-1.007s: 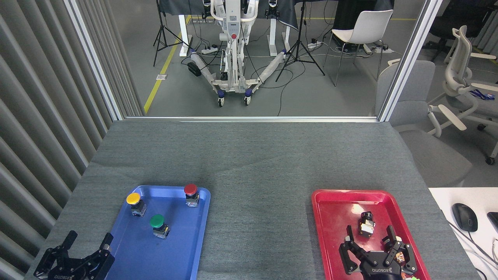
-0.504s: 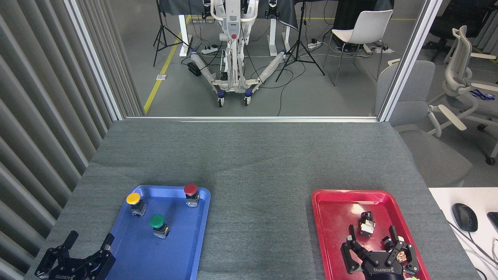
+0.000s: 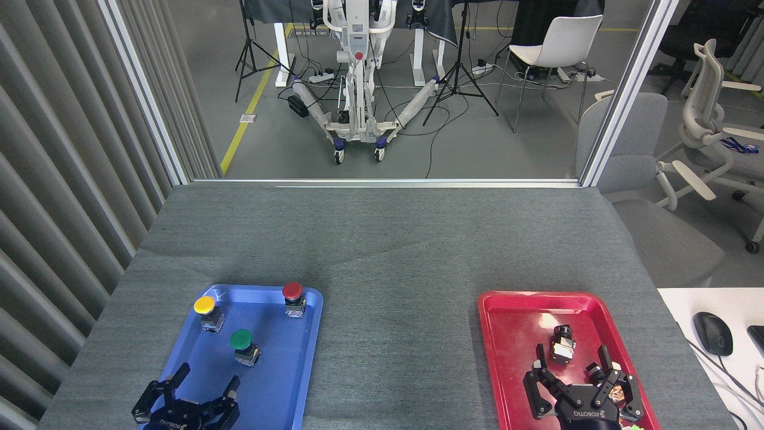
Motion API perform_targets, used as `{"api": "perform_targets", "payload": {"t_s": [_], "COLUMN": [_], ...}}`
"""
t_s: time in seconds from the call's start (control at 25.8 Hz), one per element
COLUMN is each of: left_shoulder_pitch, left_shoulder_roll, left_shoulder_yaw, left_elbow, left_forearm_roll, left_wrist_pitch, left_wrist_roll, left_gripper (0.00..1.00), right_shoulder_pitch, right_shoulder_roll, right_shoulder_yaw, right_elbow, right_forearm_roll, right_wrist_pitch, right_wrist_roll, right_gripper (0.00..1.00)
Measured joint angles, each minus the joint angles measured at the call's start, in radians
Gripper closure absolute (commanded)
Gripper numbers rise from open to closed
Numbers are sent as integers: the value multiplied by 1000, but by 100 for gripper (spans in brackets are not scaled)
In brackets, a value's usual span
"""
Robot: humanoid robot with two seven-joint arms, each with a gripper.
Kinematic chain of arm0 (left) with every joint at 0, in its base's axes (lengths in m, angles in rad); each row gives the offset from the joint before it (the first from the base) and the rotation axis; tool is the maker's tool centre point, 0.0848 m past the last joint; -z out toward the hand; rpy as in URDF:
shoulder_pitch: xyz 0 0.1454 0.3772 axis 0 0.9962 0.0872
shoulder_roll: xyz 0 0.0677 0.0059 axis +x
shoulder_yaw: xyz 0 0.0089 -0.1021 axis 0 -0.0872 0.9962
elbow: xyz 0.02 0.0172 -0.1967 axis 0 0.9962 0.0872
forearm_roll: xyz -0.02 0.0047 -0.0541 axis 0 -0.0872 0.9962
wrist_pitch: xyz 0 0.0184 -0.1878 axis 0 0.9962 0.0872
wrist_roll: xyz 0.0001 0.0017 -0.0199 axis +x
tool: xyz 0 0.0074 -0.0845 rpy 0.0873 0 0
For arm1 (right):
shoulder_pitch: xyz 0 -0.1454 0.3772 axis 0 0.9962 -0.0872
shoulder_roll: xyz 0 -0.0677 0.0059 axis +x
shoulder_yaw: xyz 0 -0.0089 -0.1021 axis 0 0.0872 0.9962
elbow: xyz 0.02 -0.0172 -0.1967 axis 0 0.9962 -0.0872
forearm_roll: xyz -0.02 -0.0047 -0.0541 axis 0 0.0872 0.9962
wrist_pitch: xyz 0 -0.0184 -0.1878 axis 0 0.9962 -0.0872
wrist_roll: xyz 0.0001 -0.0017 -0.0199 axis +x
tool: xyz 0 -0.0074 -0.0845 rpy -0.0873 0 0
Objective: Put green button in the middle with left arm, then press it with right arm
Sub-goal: 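Reach the left gripper to the green button and grasp it, then carry the green button with the left gripper to the table middle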
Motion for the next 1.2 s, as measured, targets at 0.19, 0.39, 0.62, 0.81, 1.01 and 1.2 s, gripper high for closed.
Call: {"api": "perform_targets", "payload": {"t_s": [0.19,0.39,0.62,0.81,1.01,1.2], "left_shoulder_pitch": [-97,-185,-236,-271,-278,-272], "left_shoulder_roll": [-27,-61,-90,-103,-94,-62], "left_shoulder_yaw": [-54,-92,-104,-105,-108,-110], "left_elbow": [120,237,313,363,373,342], "left_forearm_roll": [-5,-6,-7,-5,-5,-2], "left_wrist_pitch": [0,1,3,68,77,-64], "left_wrist_roll": [0,2,4,7,33,82], "left_gripper": [2,2,17,35,92,100], "right_shoulder_pitch": [-3,5,7,10,15,19], "right_shoulder_roll": [13,11,12,15,16,12], "right_shoulder_yaw": [-1,-1,-3,-4,-6,-20], "right_elbow": [-19,-33,-40,-42,-44,-44], "right_forearm_roll": [0,0,-9,-40,-125,-175], "right_wrist_pitch": [2,9,16,16,16,-1], "right_wrist_roll": [-4,9,21,35,47,61], "right_gripper": [0,0,0,0,0,0]}}
